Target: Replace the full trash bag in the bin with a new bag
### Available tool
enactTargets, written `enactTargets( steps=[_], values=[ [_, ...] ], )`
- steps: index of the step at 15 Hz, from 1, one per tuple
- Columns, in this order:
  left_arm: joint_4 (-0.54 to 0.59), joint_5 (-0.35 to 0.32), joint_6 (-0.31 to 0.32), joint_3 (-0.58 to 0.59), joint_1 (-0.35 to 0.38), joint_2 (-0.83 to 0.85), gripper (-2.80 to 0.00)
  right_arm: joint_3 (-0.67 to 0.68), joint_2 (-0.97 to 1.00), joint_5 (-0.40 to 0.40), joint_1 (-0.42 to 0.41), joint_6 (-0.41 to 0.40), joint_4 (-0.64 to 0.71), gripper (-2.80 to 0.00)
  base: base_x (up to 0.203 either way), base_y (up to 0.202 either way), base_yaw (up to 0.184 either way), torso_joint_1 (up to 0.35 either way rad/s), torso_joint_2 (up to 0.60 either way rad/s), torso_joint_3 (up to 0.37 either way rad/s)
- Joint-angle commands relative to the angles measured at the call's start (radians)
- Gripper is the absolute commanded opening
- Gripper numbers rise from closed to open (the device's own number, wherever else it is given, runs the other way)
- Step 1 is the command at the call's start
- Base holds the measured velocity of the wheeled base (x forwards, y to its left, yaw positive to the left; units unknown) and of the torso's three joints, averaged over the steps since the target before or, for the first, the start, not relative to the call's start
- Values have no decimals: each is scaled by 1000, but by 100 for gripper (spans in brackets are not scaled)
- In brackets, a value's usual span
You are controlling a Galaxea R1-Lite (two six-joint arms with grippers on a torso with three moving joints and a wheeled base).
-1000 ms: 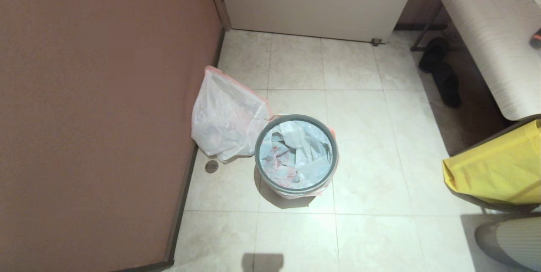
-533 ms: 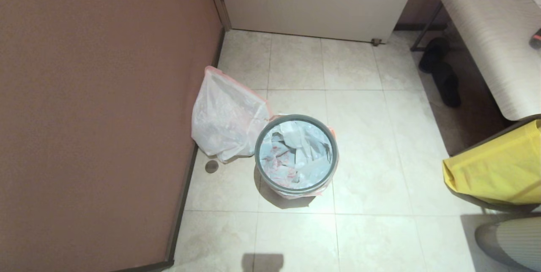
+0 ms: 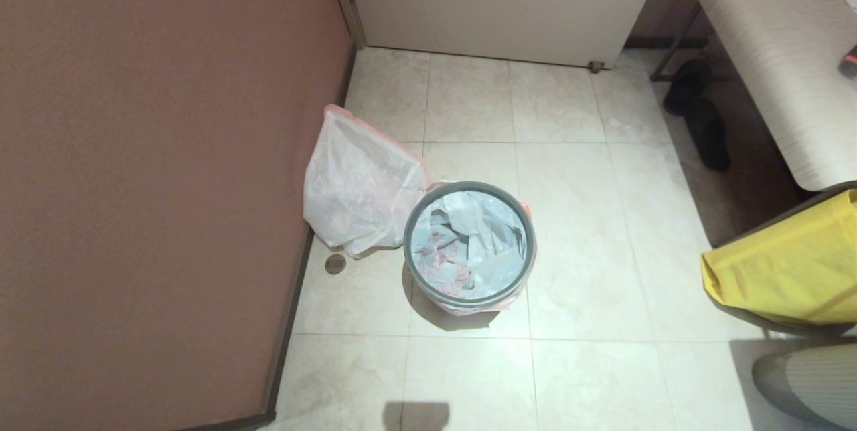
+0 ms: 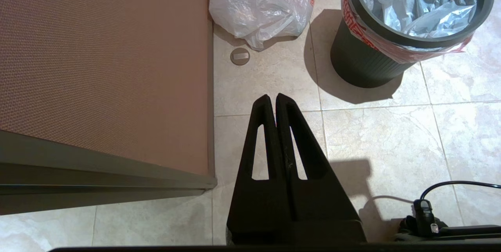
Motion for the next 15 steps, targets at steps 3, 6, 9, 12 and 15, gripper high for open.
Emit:
enactTargets(
  steps=[3,6,9,12,15],
  values=[
    [0,0,1,0,0,3,-280,0,3,0,1,0,0,-280,0,0,0,0,0,0],
    [0,0,1,0,0,3,-280,0,3,0,1,0,0,-280,0,0,0,0,0,0],
    [0,0,0,0,0,3,-280,0,2,0,1,0,-2,-280,0,0,0,0,0,0],
    [0,0,0,0,0,3,-280,0,2,-1,1,0,0,-280,0,0,0,0,0,0],
    [0,0,0,0,0,3,-280,0,2,-1,0,0,-1,-280,0,0,0,0,0,0]
  ],
)
